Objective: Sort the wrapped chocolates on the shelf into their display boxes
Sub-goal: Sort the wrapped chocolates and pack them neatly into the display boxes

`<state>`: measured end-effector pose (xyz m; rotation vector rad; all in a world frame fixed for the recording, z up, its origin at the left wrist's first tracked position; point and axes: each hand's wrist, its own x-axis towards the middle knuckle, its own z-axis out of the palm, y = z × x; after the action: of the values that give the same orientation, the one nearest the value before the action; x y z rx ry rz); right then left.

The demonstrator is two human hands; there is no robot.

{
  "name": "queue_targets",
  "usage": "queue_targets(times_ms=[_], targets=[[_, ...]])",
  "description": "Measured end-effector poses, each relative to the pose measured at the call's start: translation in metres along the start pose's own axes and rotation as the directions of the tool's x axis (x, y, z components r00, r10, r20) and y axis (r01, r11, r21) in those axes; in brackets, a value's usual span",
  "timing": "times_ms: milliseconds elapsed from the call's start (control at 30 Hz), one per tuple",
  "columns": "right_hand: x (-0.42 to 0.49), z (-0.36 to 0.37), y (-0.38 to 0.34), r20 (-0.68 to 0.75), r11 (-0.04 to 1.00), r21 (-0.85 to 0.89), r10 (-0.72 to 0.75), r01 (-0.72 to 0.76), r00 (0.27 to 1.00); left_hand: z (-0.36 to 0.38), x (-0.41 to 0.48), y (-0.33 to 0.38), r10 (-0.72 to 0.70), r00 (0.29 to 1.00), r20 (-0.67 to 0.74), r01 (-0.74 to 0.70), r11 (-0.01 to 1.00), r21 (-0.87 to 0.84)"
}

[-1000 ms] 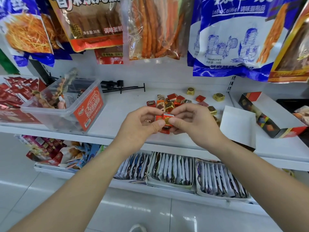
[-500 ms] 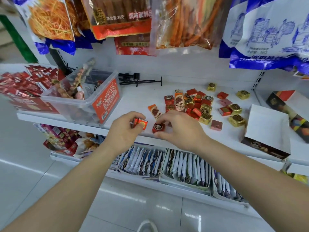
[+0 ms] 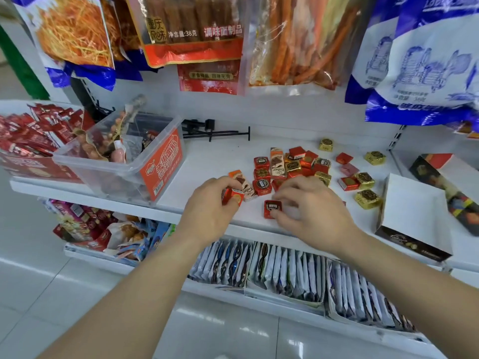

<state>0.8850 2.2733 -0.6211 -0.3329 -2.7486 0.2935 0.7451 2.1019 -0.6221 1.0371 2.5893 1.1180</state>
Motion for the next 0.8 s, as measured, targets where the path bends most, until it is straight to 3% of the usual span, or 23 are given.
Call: queue_targets(times_ms=[100,200,333,667,800], targets=[[0.024,-0.015,0.011,-0.042,0.994,0.092,0.059,-0.055,0.997,0.007,0.006,0.006,0.011,0.999,-0.043,-0.012,1.000,-0.029],[0.050,-0.018,0.018,0.112,0.995,0.023,0.095,-0.098,0.989,0.011,0.012,0.013,0.047,0.997,-0.066,-0.049,0.998,-0.032],[0.068,-0.015,0.018,0.177,0.991,-0.059,0.129,-0.121,0.976,0.016,0.019,0.020,0.052,0.996,-0.074,-0.055,0.998,-0.040],[0.069,-0.004,0.027,0.272,0.993,-0.097,0.094,-0.069,0.958,0.017,0.040,0.020,-0.067,0.981,-0.183,0.056,0.996,-0.066],[0.073,-0.007,0.028,0.319,0.993,-0.001,0.109,-0.114,0.941,0.021,0.040,0.017,-0.109,0.981,-0.162,0.095,0.991,-0.093]])
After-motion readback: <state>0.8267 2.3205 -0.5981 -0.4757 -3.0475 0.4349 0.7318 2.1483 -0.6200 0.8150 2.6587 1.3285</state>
